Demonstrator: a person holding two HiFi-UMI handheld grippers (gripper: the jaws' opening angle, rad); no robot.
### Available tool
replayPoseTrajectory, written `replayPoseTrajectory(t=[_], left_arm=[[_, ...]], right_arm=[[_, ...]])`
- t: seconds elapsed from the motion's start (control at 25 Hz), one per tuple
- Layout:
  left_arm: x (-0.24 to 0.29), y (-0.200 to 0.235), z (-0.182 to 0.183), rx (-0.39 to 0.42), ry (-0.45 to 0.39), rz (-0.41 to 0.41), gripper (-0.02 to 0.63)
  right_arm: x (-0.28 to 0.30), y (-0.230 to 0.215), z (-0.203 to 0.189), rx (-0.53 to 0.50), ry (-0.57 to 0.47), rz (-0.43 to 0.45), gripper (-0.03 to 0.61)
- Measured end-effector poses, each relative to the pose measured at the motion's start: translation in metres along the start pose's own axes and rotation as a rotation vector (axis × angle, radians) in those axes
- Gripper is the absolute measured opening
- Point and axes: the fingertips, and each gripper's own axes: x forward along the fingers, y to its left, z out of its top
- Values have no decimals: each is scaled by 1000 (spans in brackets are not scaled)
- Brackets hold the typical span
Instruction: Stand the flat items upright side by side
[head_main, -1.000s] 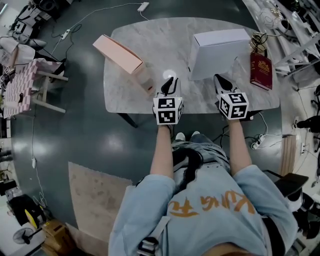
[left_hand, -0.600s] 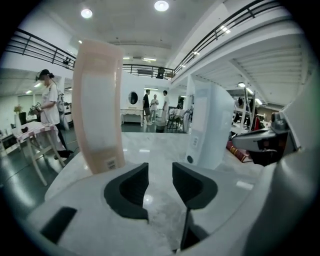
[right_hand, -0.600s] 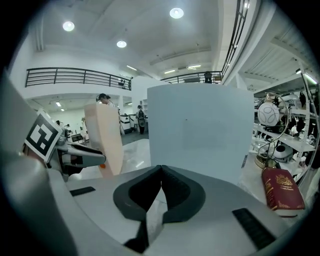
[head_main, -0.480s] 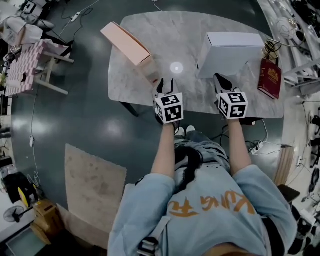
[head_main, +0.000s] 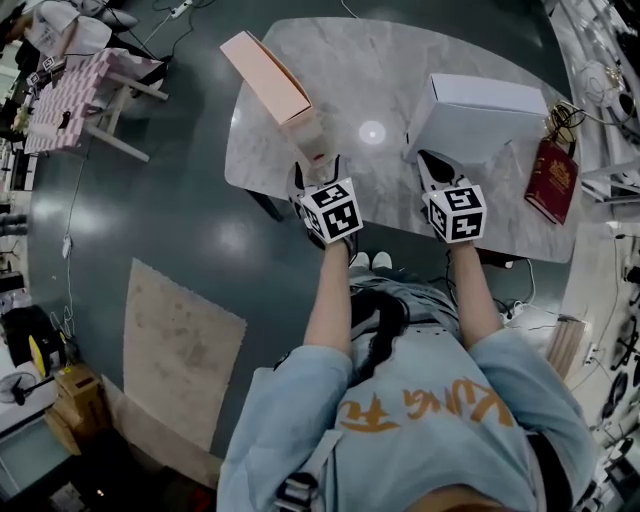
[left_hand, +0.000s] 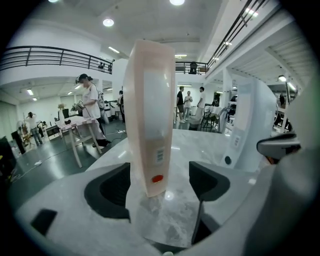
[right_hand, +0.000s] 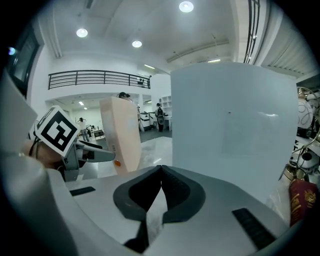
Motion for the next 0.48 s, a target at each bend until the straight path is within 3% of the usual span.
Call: replayPoseTrajectory(t=[0.48], left_arm=[[12,14,30,-36,-58,56,394]], right_arm=[[7,-3,7,7,-19,48,2]])
